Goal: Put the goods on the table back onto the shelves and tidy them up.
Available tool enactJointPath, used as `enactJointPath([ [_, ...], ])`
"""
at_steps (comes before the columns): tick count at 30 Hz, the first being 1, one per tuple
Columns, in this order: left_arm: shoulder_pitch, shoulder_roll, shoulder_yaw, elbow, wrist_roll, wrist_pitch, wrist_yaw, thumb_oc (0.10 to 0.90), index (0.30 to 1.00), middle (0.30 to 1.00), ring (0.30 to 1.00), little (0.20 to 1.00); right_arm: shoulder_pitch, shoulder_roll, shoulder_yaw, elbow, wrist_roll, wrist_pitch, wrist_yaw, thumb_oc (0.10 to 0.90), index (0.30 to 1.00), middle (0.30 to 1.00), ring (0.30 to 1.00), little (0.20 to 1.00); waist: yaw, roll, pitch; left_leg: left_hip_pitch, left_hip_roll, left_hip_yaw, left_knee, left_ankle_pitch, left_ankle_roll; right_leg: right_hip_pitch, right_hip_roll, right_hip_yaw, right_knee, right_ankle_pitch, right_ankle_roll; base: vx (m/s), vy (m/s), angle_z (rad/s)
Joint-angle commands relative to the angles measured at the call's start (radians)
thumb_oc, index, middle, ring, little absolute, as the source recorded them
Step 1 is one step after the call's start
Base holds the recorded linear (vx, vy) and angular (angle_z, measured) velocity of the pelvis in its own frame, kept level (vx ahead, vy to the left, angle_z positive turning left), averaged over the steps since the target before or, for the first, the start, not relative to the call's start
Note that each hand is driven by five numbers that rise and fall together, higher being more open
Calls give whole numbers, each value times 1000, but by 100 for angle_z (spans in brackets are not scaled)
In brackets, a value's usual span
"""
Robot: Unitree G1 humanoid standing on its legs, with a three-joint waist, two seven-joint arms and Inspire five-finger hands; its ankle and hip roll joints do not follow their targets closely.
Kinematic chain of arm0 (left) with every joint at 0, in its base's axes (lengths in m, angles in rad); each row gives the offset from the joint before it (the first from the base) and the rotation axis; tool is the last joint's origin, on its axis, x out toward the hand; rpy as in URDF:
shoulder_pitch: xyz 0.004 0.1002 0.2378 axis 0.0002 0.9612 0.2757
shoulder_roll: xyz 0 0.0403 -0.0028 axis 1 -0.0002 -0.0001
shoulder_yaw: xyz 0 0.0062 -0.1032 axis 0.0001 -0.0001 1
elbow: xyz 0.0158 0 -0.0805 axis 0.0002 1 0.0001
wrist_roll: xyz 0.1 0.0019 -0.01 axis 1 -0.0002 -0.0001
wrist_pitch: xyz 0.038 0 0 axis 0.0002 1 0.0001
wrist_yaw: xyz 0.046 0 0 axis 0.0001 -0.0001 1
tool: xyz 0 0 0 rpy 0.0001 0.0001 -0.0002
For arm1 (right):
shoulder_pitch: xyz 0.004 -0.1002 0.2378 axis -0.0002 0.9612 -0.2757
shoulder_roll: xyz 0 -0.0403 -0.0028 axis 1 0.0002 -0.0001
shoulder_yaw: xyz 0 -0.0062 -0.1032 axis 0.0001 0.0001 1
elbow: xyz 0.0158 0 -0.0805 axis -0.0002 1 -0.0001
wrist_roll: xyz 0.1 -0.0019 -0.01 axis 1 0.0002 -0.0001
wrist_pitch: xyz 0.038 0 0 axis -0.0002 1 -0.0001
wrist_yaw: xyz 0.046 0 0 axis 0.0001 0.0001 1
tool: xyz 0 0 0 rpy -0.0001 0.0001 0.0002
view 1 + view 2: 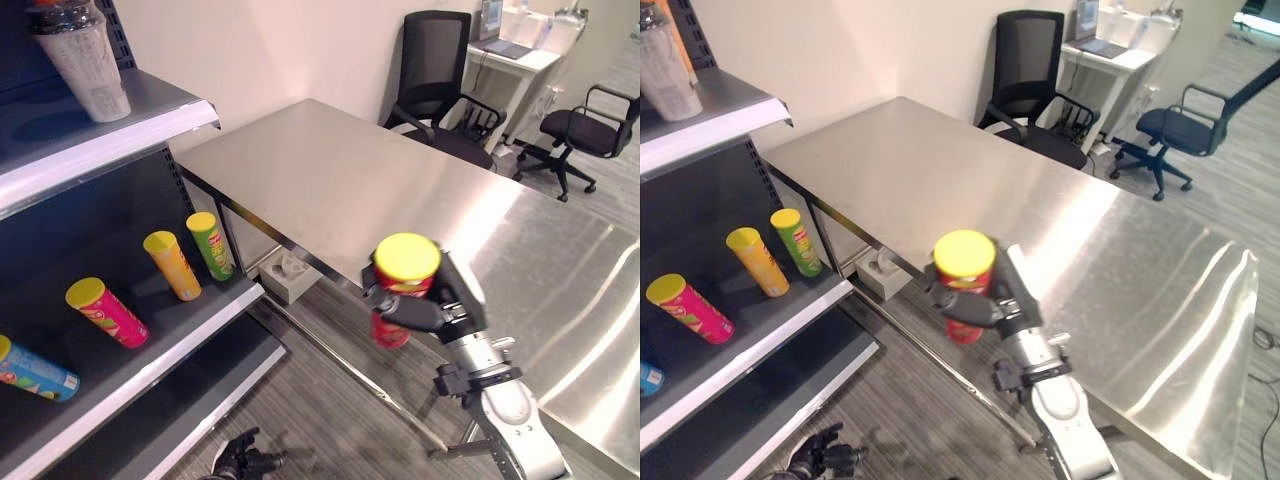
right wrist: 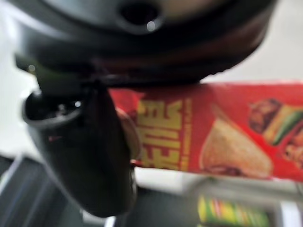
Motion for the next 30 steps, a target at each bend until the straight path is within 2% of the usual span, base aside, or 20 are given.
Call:
enactJointPath([
  [1,-28,56,-50,6,-51,-35,27,800,900,900,900,900,-115,36,-55,-133,16,-146,-19,400,300,300,300,300,-4,-55,14,-139,-23,122,57,17,44,-47,-53,-32,157,-157,29,-334,-39,75],
  [2,-21,61,-41,-13,-77,-36,25,800,900,900,900,900,-117,34,-44,-118,-11,-141,-37,400,300,300,300,300,-10,-51,20,-130,-2,219,72,0,61,-53,-60,-68,160,-154,27,-255,26,123],
  [4,13,65,-19,4,-67,-42,25,800,900,900,900,900,-138,43,-10,-111,-42,-143,-55,400,300,300,300,300,-6,-47,19,-92,6,294,119,-27,59,-50,-86,-105,137,-121,29,-176,145,141],
  [5,13,65,-18,4,-66,-42,25,800,900,900,900,900,-138,43,-10,-111,-42,-144,-55,400,300,300,300,300,-7,-47,20,-92,6,293,121,-29,59,-49,-87,-105,136,-121,30,-148,153,77],
  [7,24,60,-6,26,-42,-40,22,800,900,900,900,900,-141,25,-10,-114,-39,-146,-45,400,300,300,300,300,-13,-61,25,-68,11,290,181,-87,60,-62,-123,-136,122,-97,29,-132,93,18],
  [10,13,57,6,61,14,-27,29,800,900,900,900,900,-136,6,-25,-105,-65,-141,-56,400,300,300,300,300,-48,-64,19,32,70,299,231,-171,58,-77,-173,-173,100,-72,44,-69,165,63],
  [13,12,58,10,68,26,-24,31,800,900,900,900,900,-129,-2,-34,-102,-74,-138,-59,400,300,300,300,300,-55,-56,19,56,94,290,231,-167,48,-77,-183,-171,98,-69,50,24,222,48],
  [15,33,64,25,55,23,-21,35,800,900,900,900,900,-86,-16,-78,-103,-69,-138,-72,400,300,300,300,300,-69,-26,31,70,204,242,219,-65,11,-89,-243,-177,91,-64,77,27,568,37],
  [17,43,68,23,45,30,-26,42,800,900,900,900,900,-70,-15,-95,-103,-73,-138,-82,400,300,300,300,300,-66,-7,37,73,225,221,190,-27,-20,-94,-271,-169,68,-48,98,34,547,65],
  [19,43,75,9,29,50,-29,45,800,900,900,900,900,-66,-15,-102,-99,-81,-138,-91,400,300,300,300,300,-62,15,44,32,211,163,187,-76,-40,-111,-313,-159,33,-12,127,32,428,77],
  [20,43,75,9,29,50,-29,45,800,900,900,900,900,-66,-15,-102,-99,-81,-138,-91,400,300,300,300,300,-64,15,39,23,209,159,188,-73,-38,-116,-315,-162,31,-8,127,36,383,39],
  [21,33,74,-6,31,71,-35,47,800,900,900,900,900,-69,-24,-115,-96,-103,-141,-103,400,300,300,300,300,-64,29,48,7,199,161,193,-129,-56,-108,-348,-177,5,26,147,14,565,22],
  [23,-15,83,-53,9,106,-51,54,800,900,900,900,900,-98,-16,-154,-93,-172,-135,-142,400,300,300,300,300,-79,34,41,-27,113,202,144,-189,-56,-166,-438,-169,-27,129,185,20,856,48],
  [24,-51,99,-91,-9,134,-60,60,800,900,900,900,900,-104,2,-164,-100,-191,-127,-151,400,300,300,300,300,-82,20,39,-64,31,220,131,-209,-30,-216,-508,-174,-30,251,209,76,737,32],
  [25,-62,108,-104,-25,149,-61,62,800,900,900,900,900,-105,12,-163,-104,-196,-124,-152,400,300,300,300,300,-85,12,36,-59,-8,239,99,-208,-10,-239,-533,-173,-26,307,212,135,811,39],
  [26,-77,128,-113,-61,139,-65,68,800,900,900,900,900,-114,26,-145,-121,-207,-125,-158,400,300,300,300,300,-95,5,42,-35,-50,286,45,-197,18,-288,-556,-201,-12,411,221,175,771,30],
  [27,-84,138,-116,-66,134,-61,68,800,900,900,900,900,-106,30,-142,-122,-208,-130,-165,400,300,300,300,300,-109,6,44,-4,-86,316,2,-197,45,-306,-513,-194,16,362,204,207,919,-21],
  [28,-83,132,-122,-52,142,-61,54,800,900,900,900,900,-95,27,-152,-125,-205,-135,-161,400,300,300,300,300,-131,9,50,19,-120,330,-25,-189,73,-329,-403,-116,61,269,179,211,906,-100],
  [29,-68,120,-127,-25,162,-58,39,800,900,900,900,900,-77,19,-163,-129,-212,-140,-156,400,300,300,300,300,-135,21,48,41,-146,348,-63,-180,96,-329,-274,-71,106,124,138,189,777,-102],
  [30,-56,111,-123,-2,172,-59,31,800,900,900,900,900,-49,4,-171,-122,-206,-148,-147,400,300,300,300,300,-136,23,38,53,-172,356,-82,-186,110,-324,-166,-48,148,36,112,122,513,-58],
])
